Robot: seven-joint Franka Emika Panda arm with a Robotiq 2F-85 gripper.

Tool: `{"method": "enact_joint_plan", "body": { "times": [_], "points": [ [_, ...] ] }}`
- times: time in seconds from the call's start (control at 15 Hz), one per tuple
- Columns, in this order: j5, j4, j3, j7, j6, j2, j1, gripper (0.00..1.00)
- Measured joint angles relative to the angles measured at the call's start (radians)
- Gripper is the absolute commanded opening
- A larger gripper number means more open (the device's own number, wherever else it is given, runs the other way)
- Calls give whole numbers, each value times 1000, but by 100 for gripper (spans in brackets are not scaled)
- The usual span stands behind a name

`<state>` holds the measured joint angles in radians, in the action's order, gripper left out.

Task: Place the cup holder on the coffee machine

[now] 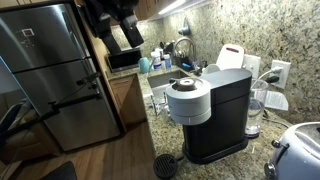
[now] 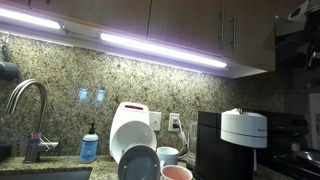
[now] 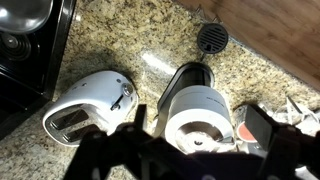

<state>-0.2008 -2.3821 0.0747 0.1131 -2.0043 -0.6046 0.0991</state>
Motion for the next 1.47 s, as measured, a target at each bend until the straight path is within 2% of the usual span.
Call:
{"method": "enact_joint_plan", "body": {
  "times": [0.93,1.47],
  "points": [
    [0,0,0,-1,0,0,0,100],
    [0,8,-19,-27,-12,72,-4,100]
  ]
}}
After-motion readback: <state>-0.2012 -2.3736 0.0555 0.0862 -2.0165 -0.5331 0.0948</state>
